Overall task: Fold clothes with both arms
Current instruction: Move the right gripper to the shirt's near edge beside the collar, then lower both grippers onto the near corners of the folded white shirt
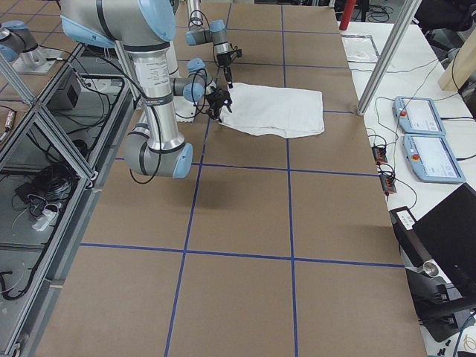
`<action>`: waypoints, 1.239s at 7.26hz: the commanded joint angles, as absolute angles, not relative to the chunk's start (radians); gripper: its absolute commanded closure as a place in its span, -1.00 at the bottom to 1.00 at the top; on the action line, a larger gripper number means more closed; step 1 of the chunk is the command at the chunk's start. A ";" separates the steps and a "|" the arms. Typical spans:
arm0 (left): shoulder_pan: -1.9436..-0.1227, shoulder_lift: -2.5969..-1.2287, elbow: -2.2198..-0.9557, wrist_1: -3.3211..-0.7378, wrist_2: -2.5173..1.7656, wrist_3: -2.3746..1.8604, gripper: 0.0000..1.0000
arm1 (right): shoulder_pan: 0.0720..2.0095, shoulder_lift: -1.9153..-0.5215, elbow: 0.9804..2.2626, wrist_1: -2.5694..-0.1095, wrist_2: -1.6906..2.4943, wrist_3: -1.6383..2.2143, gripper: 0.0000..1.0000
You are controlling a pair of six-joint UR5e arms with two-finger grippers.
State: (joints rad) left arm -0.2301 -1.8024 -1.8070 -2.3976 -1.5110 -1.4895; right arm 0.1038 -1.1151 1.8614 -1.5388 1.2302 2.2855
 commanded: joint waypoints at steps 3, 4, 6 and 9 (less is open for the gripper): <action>-0.230 -1.802 -1.807 -2.398 -1.511 -1.489 1.00 | 0.110 -1.104 1.859 -1.539 1.230 2.310 0.03; -0.230 -1.802 -1.809 -2.398 -1.511 -1.489 1.00 | 0.110 -1.104 1.859 -1.539 1.229 2.310 0.03; -0.230 -1.802 -1.815 -2.398 -1.514 -1.488 1.00 | 0.115 -1.104 1.853 -1.539 1.229 2.330 0.57; -0.235 -1.804 -1.853 -2.395 -1.520 -1.482 1.00 | 0.129 -1.109 1.871 -1.539 1.229 2.367 1.00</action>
